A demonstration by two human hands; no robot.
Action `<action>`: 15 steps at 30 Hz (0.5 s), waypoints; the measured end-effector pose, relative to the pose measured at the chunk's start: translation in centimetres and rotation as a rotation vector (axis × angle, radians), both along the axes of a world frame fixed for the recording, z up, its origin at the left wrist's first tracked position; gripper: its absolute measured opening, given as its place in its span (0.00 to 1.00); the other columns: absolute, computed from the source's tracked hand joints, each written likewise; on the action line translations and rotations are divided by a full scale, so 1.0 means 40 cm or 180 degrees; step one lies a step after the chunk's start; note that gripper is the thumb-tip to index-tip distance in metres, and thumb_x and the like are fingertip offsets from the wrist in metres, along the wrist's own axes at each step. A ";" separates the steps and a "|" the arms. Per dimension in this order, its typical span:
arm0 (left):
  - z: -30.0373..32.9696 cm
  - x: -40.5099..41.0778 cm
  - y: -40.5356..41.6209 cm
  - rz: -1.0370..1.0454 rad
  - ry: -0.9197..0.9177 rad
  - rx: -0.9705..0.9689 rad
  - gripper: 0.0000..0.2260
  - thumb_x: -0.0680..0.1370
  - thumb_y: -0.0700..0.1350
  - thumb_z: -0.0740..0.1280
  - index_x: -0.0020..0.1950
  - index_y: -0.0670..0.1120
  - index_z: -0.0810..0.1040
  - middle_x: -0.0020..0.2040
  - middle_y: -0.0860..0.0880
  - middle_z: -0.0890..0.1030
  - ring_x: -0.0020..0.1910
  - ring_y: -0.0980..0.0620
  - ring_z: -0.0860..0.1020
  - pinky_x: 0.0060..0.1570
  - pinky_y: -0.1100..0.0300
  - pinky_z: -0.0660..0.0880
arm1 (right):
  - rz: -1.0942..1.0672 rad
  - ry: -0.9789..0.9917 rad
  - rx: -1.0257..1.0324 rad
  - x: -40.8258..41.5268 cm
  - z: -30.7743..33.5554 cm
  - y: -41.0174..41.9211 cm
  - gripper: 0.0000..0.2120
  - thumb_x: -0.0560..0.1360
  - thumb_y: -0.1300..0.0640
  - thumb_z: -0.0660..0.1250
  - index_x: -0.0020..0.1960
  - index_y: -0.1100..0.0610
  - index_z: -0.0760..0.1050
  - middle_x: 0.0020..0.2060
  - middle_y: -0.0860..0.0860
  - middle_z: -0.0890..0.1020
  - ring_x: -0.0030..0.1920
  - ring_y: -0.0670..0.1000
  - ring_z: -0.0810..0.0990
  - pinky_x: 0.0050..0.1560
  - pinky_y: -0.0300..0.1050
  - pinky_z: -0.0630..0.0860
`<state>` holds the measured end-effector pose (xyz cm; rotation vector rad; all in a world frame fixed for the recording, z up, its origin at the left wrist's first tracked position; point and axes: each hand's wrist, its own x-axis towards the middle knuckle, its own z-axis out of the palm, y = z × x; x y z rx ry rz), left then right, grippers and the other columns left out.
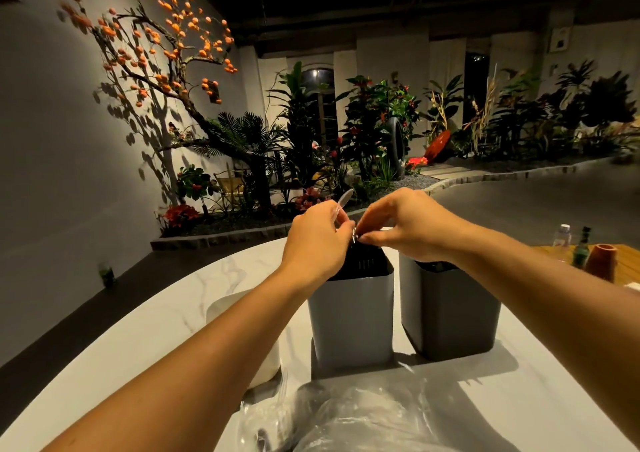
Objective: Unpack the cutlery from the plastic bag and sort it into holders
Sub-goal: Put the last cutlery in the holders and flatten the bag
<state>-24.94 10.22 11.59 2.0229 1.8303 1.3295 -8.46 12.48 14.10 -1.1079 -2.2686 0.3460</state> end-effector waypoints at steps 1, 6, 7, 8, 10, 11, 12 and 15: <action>-0.002 -0.002 -0.001 0.0063 0.0109 -0.0039 0.05 0.80 0.49 0.68 0.45 0.51 0.78 0.36 0.54 0.76 0.39 0.52 0.76 0.36 0.57 0.70 | -0.0027 -0.0117 0.0123 -0.005 -0.010 -0.001 0.06 0.75 0.55 0.73 0.50 0.47 0.86 0.44 0.43 0.86 0.47 0.41 0.82 0.52 0.39 0.79; -0.001 -0.001 -0.009 0.0136 0.0573 -0.0307 0.05 0.78 0.47 0.72 0.42 0.55 0.81 0.41 0.50 0.82 0.44 0.49 0.81 0.43 0.53 0.80 | -0.0207 -0.0580 0.0364 -0.017 -0.024 -0.005 0.07 0.75 0.56 0.72 0.49 0.45 0.86 0.45 0.44 0.85 0.45 0.45 0.80 0.46 0.46 0.81; 0.005 0.000 -0.011 0.0158 0.0726 -0.0420 0.04 0.78 0.47 0.72 0.44 0.54 0.83 0.40 0.50 0.82 0.42 0.49 0.81 0.41 0.54 0.80 | -0.0230 -0.0707 0.0364 -0.020 -0.022 -0.006 0.07 0.75 0.56 0.72 0.48 0.45 0.86 0.45 0.45 0.84 0.44 0.46 0.80 0.46 0.47 0.81; 0.012 0.001 -0.015 0.0186 0.0848 -0.0515 0.03 0.78 0.47 0.72 0.45 0.53 0.84 0.38 0.51 0.81 0.41 0.49 0.80 0.38 0.56 0.78 | -0.0247 -0.0778 0.0334 -0.023 -0.021 -0.007 0.08 0.75 0.57 0.72 0.48 0.45 0.86 0.45 0.45 0.84 0.45 0.47 0.80 0.46 0.49 0.82; 0.021 0.004 -0.017 0.0226 0.0894 -0.0613 0.02 0.78 0.48 0.72 0.46 0.53 0.84 0.36 0.52 0.79 0.40 0.49 0.80 0.37 0.57 0.75 | -0.0289 -0.0765 0.0195 -0.024 -0.017 -0.011 0.08 0.76 0.57 0.71 0.48 0.45 0.86 0.46 0.46 0.85 0.46 0.48 0.81 0.48 0.50 0.82; 0.020 0.005 -0.017 0.0237 0.0849 -0.0599 0.02 0.78 0.48 0.72 0.46 0.52 0.83 0.37 0.51 0.80 0.41 0.48 0.80 0.38 0.56 0.76 | -0.0291 -0.0710 0.0151 -0.023 -0.015 -0.015 0.08 0.76 0.57 0.70 0.49 0.46 0.86 0.47 0.46 0.85 0.47 0.48 0.81 0.49 0.50 0.82; 0.017 0.004 -0.016 0.0246 0.0783 -0.0522 0.03 0.79 0.49 0.71 0.46 0.51 0.81 0.39 0.50 0.81 0.42 0.47 0.80 0.39 0.55 0.77 | -0.0284 -0.0642 0.0157 -0.022 -0.013 -0.020 0.08 0.77 0.57 0.69 0.50 0.46 0.85 0.48 0.47 0.85 0.49 0.48 0.82 0.51 0.50 0.81; 0.015 0.006 -0.027 0.0217 0.0388 -0.0097 0.08 0.80 0.51 0.67 0.46 0.48 0.78 0.38 0.51 0.78 0.40 0.49 0.77 0.35 0.56 0.71 | -0.0298 -0.0218 0.0336 -0.015 -0.012 -0.026 0.09 0.77 0.57 0.68 0.54 0.49 0.84 0.51 0.47 0.85 0.53 0.47 0.81 0.56 0.48 0.79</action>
